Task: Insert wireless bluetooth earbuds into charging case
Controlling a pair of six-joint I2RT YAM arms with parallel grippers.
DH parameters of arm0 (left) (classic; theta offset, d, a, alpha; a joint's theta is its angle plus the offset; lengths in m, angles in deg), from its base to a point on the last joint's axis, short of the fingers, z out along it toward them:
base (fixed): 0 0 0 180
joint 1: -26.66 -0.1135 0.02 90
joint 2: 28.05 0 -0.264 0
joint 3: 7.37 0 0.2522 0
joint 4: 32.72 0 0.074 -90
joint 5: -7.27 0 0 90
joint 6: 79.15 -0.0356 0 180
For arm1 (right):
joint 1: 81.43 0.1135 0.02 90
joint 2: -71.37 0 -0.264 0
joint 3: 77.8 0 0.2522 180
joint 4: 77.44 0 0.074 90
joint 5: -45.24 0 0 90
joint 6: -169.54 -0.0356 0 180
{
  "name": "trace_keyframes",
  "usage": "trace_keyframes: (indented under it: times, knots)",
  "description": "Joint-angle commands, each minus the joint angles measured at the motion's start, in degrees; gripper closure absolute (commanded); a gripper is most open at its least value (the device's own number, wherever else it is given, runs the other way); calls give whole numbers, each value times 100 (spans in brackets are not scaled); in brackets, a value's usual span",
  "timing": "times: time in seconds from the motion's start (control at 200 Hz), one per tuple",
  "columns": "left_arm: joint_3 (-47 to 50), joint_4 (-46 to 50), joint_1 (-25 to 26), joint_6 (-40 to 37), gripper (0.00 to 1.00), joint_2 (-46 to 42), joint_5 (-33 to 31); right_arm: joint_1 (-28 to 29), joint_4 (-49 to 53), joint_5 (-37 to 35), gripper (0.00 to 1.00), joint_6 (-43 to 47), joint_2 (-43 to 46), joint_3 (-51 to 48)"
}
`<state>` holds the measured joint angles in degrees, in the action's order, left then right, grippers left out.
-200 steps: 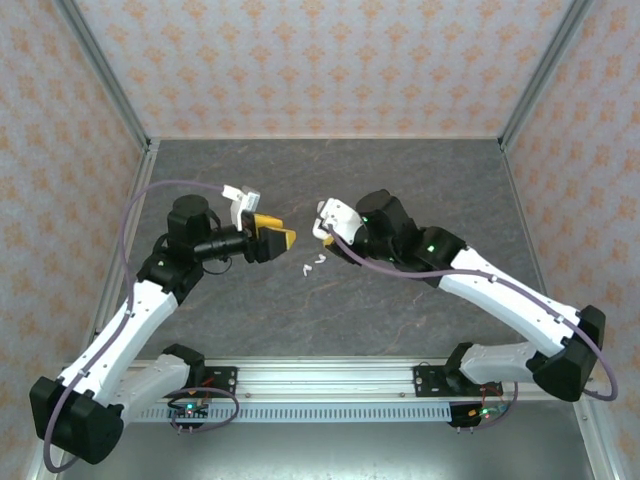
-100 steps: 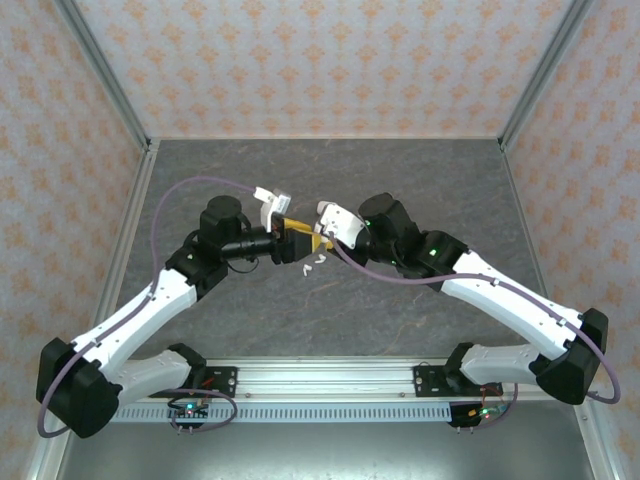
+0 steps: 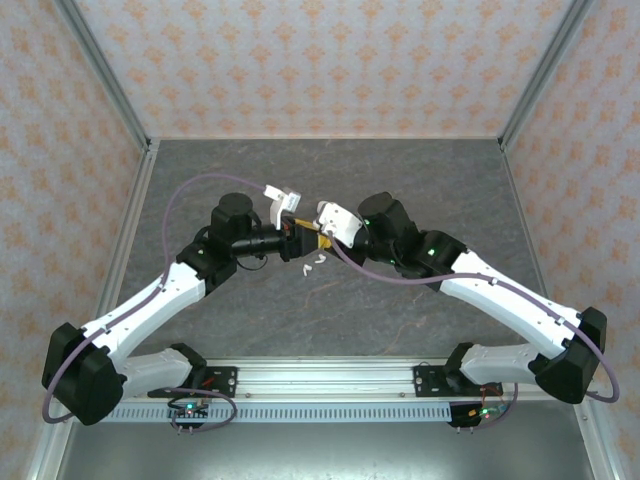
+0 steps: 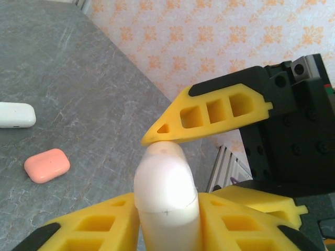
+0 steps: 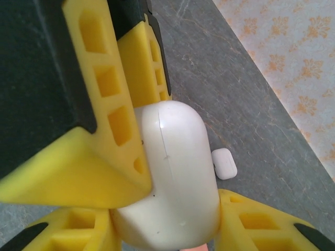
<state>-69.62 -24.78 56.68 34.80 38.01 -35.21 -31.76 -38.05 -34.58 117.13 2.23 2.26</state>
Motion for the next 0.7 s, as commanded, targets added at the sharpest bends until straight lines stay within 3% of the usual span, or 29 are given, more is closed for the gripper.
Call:
trace_keyframes:
  times: [0.0,0.085,0.3,0.42,0.691]
  knots:
    - [-214,-77,41,-136,74,12,-59,-2,-157,-153,60,-61,6,54]
    - [-237,-29,40,-175,77,-14,-68,-27,-102,-173,55,-172,39,75]
    - [-158,22,39,-402,81,-224,-322,-143,98,85,29,-504,473,-79]
    - [34,-151,39,-721,85,-427,-530,-330,30,714,18,-856,903,-353]
    - [557,-654,110,-1827,92,-1025,-556,-897,-907,1731,15,-2177,1297,-803]
